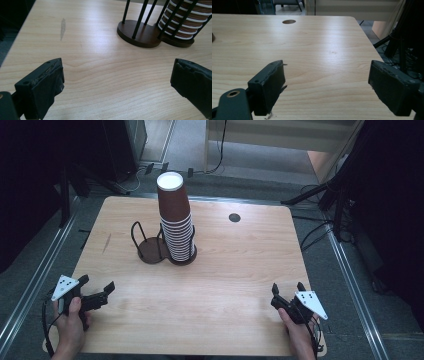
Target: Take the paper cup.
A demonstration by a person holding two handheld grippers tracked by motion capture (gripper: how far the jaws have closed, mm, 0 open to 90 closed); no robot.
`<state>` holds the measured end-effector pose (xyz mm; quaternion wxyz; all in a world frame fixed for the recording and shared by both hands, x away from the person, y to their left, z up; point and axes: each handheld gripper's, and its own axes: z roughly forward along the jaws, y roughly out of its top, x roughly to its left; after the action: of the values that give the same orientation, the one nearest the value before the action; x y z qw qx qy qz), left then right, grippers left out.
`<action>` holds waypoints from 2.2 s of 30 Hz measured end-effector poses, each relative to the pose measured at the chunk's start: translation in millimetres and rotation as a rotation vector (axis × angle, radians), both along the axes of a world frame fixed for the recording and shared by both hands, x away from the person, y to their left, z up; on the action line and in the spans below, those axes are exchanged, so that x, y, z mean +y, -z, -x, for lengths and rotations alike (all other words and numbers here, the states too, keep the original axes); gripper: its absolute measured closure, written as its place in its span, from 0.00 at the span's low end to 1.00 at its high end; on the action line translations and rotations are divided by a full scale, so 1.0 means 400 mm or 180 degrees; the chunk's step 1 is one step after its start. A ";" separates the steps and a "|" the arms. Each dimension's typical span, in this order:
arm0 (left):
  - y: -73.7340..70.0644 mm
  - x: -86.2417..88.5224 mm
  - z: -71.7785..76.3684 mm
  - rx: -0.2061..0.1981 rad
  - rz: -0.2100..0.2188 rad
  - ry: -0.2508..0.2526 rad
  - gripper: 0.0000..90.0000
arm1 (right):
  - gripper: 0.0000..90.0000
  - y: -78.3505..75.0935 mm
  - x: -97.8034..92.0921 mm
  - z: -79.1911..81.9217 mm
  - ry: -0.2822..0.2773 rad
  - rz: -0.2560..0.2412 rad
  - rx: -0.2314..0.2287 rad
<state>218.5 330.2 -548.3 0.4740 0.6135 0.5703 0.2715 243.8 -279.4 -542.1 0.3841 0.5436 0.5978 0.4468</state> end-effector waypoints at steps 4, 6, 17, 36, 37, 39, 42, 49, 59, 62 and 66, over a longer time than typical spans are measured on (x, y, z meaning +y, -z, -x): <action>0.001 0.008 -0.003 0.0015 0.0090 -0.0031 0.00 | 0.15 -0.009 0.010 -0.001 -0.0022 -0.0050 -0.0021; 0.002 0.010 -0.002 0.0013 0.0114 -0.0032 0.00 | 0.15 -0.022 0.021 -0.003 -0.0111 -0.0116 -0.0025; 0.002 -0.004 0.003 -0.0001 -0.0020 0.0025 0.00 | 0.10 -0.079 0.058 -0.012 -0.0388 -0.0228 0.0090; 0.007 -0.018 -0.005 0.0055 -0.0102 0.0101 0.00 | 0.11 -0.154 0.138 -0.015 -0.0608 -0.0206 -0.0033; 0.008 -0.018 -0.006 0.0063 -0.0098 0.0112 0.00 | 0.11 -0.158 0.144 -0.016 -0.0610 -0.0199 -0.0051; 0.008 -0.017 -0.007 0.0076 -0.0079 0.0126 0.00 | 0.08 -0.167 0.157 -0.019 -0.0632 -0.0203 -0.0083; 0.009 -0.012 -0.006 0.0063 0.0004 0.0109 0.00 | 0.03 -0.179 0.175 -0.022 -0.0599 -0.0213 -0.0136; 0.010 -0.004 -0.006 0.0009 0.0138 0.0076 0.00 | 0.01 -0.199 0.221 -0.040 -0.0696 -0.0186 -0.0188; 0.009 -0.010 -0.009 0.0055 0.0069 0.0111 0.00 | 0.01 -0.227 0.283 -0.067 -0.0776 -0.0140 -0.0260; 0.010 -0.009 -0.009 0.0054 0.0082 0.0116 0.00 | 0.01 -0.242 0.308 -0.080 -0.0810 -0.0132 -0.0307; 0.010 -0.006 -0.008 0.0044 0.0120 0.0098 0.00 | 0.02 -0.254 0.336 -0.093 -0.0854 -0.0119 -0.0325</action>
<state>221.8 327.6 -552.3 0.4857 0.6151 0.5691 0.2490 280.9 -144.9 -440.5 0.3407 0.4424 0.6364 0.5322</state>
